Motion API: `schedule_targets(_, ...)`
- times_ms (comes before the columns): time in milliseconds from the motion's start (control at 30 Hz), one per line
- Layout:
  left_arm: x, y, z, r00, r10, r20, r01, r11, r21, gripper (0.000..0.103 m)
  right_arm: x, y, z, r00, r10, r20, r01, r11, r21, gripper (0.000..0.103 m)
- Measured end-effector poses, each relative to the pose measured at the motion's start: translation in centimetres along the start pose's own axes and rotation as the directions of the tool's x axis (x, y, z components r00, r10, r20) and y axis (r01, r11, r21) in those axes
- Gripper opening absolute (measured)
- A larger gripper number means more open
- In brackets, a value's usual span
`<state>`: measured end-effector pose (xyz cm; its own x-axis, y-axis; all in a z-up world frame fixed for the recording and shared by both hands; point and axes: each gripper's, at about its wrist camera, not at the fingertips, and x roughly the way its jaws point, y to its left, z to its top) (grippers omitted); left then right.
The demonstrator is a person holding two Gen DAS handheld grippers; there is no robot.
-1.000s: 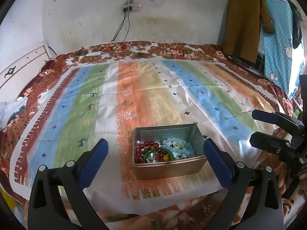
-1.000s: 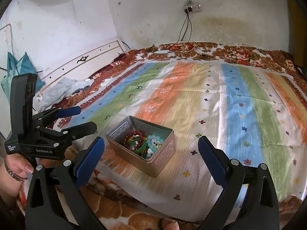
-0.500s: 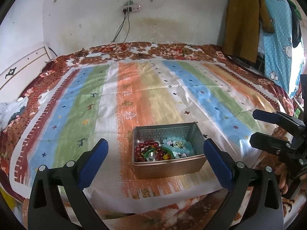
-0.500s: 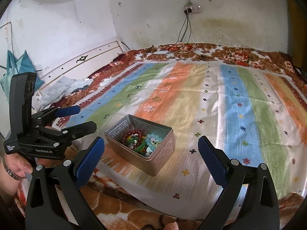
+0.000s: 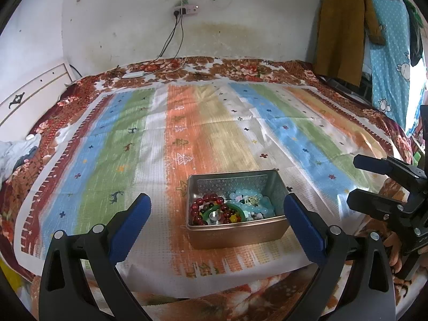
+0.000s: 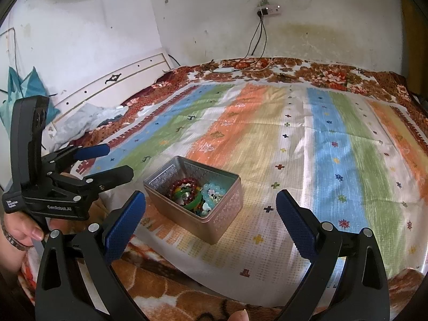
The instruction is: Organize jewelry
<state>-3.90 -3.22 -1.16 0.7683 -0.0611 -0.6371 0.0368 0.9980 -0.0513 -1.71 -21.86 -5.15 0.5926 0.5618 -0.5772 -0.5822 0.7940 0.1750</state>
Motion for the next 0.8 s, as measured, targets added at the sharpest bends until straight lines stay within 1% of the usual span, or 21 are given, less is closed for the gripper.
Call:
schedule_targets(200, 0.09, -0.08, -0.07, 1.0, 0.011, -0.002, -0.011, 1.0, 0.004, 0.097, 0.19, 0.31, -0.1, 1.0, -0.003, -0.008, 0.003, 1.0, -0.013, 0.099)
schedule_targets(300, 0.12, -0.07, -0.08, 1.0, 0.005, -0.002, -0.005, 1.0, 0.01, 0.097, 0.24, 0.63, -0.22, 1.0, -0.002, -0.01, 0.002, 1.0, -0.03, 0.099)
schedule_targets(800, 0.27, 0.32, -0.26, 1.0, 0.011, -0.009, -0.011, 1.0, 0.002, 0.097, 0.35, 0.66, -0.27, 1.0, 0.0, -0.01, 0.0, 1.0, -0.031, 0.099)
